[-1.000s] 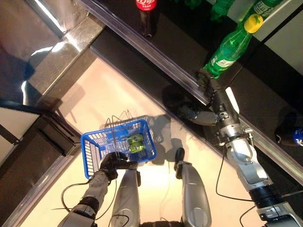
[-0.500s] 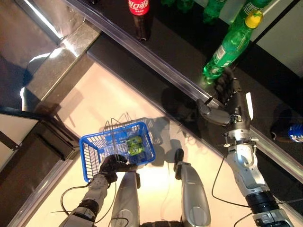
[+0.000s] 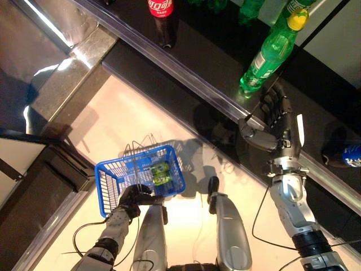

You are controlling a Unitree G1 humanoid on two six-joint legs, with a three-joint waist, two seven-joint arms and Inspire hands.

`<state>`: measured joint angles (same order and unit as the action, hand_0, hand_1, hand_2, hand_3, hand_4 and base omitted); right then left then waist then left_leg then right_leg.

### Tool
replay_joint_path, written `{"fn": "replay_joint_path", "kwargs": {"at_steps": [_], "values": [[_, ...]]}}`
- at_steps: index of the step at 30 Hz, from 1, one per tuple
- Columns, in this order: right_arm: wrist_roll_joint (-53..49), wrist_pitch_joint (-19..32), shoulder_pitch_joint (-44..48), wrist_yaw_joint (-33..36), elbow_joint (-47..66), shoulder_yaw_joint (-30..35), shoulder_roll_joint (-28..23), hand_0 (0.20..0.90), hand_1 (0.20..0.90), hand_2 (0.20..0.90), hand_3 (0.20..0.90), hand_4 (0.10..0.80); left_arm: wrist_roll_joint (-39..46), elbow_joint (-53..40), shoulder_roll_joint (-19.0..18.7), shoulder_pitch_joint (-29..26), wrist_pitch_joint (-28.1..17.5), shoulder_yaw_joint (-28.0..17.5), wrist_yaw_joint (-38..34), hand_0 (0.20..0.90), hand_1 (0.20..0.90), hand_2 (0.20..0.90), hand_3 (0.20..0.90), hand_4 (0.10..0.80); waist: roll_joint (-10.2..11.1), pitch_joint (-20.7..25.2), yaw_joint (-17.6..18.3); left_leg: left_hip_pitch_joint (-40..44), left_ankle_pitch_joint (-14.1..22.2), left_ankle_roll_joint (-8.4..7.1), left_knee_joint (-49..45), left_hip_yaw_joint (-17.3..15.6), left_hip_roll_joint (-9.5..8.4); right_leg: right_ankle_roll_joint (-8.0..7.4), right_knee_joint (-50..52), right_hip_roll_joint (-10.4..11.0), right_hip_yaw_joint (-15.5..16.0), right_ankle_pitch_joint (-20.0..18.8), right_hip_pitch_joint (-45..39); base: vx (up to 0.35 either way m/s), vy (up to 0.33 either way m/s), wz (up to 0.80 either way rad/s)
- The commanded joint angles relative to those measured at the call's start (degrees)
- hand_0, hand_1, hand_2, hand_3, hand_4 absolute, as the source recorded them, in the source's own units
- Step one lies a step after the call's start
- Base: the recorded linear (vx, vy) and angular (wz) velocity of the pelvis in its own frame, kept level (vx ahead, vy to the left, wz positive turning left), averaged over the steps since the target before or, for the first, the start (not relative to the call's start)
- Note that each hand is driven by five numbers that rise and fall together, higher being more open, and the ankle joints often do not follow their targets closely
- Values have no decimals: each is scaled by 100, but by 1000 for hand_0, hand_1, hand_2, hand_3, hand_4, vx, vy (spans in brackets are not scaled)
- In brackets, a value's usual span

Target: Pick up the drink and place into the basket.

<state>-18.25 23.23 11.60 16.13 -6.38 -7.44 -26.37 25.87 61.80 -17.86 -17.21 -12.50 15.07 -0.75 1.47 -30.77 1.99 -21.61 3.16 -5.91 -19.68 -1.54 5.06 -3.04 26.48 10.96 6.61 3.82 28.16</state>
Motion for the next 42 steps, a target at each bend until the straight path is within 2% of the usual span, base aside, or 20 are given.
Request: {"fn": "replay_joint_path", "kwargs": {"at_steps": [1,17,42], "values": [[-55,761,304,164,745,575,-64,900,900,900,900,800,23,-562,-263,496,-438,-157,-48,300,300,300,200,100,29,181,-30,-215,234,181,-662,114,64,-379,-854,289,3,-400,-672,8,-13,-4],[-395,509,1076,311,288,754,-189,900,900,900,900,800,-75,-574,-342,473,-221,-122,51,300,300,300,200,100,24,203,-205,-249,264,138,-829,144,114,-350,-801,330,119,-366,-788,25,-11,1],[-1489,-123,2435,8,-1327,909,-1018,900,900,900,900,800,-96,-655,-476,416,72,196,213,300,300,300,200,100,-127,213,-482,-274,351,103,-1097,181,106,-306,-594,390,249,-277,-887,22,-4,1]]}}
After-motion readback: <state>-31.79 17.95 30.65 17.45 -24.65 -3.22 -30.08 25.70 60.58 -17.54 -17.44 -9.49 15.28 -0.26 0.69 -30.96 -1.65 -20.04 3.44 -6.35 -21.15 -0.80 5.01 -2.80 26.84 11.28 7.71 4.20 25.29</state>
